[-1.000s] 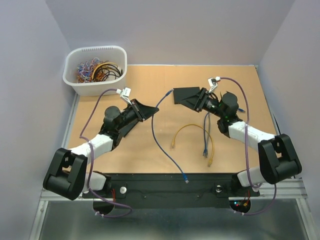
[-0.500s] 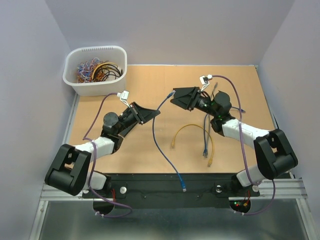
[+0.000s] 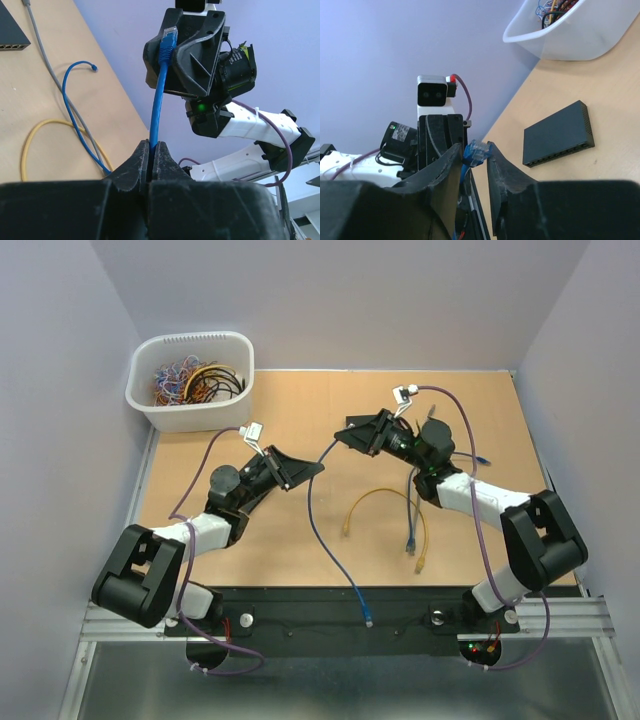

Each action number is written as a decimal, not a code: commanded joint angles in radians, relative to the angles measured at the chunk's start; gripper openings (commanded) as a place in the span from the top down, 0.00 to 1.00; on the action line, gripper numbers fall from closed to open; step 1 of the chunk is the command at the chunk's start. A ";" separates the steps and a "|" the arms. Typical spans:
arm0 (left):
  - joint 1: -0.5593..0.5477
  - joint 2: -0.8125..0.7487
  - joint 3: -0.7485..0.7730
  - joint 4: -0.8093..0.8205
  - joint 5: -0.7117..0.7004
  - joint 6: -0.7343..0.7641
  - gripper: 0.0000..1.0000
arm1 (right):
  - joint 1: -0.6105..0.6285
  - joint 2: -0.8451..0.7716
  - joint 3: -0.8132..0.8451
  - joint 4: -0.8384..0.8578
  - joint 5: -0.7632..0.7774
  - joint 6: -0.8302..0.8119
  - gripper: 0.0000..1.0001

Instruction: Insert the plug into the switch port

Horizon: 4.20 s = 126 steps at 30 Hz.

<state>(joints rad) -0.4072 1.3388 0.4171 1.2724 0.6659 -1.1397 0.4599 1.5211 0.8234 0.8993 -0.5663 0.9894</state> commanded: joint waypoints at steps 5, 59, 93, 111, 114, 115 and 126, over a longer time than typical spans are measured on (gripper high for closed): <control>-0.025 -0.023 -0.017 0.163 -0.005 0.001 1.00 | 0.043 0.037 0.062 0.061 0.042 -0.021 0.78; -0.171 -0.326 0.221 -0.963 -0.516 0.587 0.32 | 0.264 -0.033 0.149 -0.605 0.171 -0.503 1.00; -0.183 -0.265 0.193 -0.866 -0.505 0.531 0.55 | 0.333 -0.006 0.206 -0.617 0.215 -0.520 0.99; -0.189 -0.300 0.186 -0.978 -0.624 0.506 1.00 | 0.333 -0.061 0.200 -0.668 0.327 -0.529 0.39; -0.189 -0.311 0.192 -1.001 -0.649 0.492 1.00 | 0.333 -0.093 0.177 -0.677 0.362 -0.543 0.38; -0.189 -0.314 0.192 -1.001 -0.647 0.489 1.00 | 0.333 -0.099 0.174 -0.677 0.367 -0.544 0.38; -0.188 -0.313 0.196 -1.012 -0.658 0.457 1.00 | 0.338 -0.064 0.174 -0.678 0.325 -0.537 0.56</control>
<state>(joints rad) -0.5896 1.0515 0.5922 0.2501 0.0238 -0.6682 0.7921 1.4548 0.9829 0.1871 -0.2359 0.4633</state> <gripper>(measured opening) 0.107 0.445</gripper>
